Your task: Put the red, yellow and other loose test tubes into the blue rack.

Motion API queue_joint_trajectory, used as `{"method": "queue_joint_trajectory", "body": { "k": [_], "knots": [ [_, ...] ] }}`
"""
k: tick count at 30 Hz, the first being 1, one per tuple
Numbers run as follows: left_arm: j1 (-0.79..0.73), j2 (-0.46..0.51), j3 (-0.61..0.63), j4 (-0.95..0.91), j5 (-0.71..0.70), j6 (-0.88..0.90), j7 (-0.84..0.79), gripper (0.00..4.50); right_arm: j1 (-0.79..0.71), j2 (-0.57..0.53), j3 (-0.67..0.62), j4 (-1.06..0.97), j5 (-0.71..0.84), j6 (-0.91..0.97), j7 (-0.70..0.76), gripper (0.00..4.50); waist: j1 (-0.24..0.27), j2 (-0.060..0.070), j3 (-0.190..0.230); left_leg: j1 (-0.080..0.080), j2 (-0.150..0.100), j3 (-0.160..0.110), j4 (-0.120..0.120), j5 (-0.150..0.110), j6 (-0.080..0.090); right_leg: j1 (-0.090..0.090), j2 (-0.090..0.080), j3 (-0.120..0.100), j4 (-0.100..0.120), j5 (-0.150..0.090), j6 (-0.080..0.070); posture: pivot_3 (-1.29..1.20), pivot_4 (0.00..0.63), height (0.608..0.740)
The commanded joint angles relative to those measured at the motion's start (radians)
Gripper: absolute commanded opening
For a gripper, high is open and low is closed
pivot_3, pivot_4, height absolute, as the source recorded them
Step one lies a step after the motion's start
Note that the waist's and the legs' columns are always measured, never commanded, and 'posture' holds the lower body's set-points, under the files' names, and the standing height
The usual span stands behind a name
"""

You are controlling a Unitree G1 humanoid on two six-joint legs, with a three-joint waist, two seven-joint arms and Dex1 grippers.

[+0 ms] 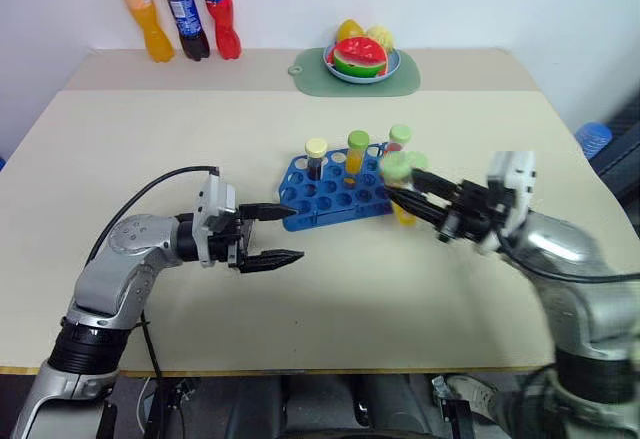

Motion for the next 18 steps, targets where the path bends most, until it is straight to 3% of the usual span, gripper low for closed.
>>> {"method": "queue_joint_trajectory", "body": {
  "k": [1, 8, 18],
  "knots": [
    [-0.010, 0.013, 0.043, 0.005, -0.006, -0.019, -0.009, 3.85, -0.045, 0.072, 0.044, 0.113, -0.105, -0.186, -0.090, 0.79, 0.006, 0.000, 0.000, 0.000, 0.000, 0.001, 0.000, 0.000, 0.000, 0.000, 0.000, 0.000, 0.000, 0.000, 0.000, 0.00, 0.150, 0.740],
    [0.030, 0.034, 0.075, -0.016, 0.000, -0.028, 0.008, 3.85, -0.079, 0.167, 0.082, 0.352, -0.179, -0.430, -0.130, 0.79, 0.003, 0.000, 0.000, -0.002, -0.001, 0.001, 0.000, 0.000, 0.000, -0.001, -0.002, -0.001, 0.000, 0.000, 0.000, 0.00, 0.150, 0.740],
    [0.076, 0.037, 0.097, -0.068, -0.011, -0.014, 0.045, 3.85, -0.068, 0.196, 0.125, 0.500, -0.204, -0.545, -0.122, 0.79, 0.000, 0.000, 0.000, 0.001, -0.001, 0.002, 0.000, 0.000, 0.000, -0.001, -0.002, 0.000, 0.004, 0.000, 0.000, 0.00, 0.150, 0.740]
  ]
}}
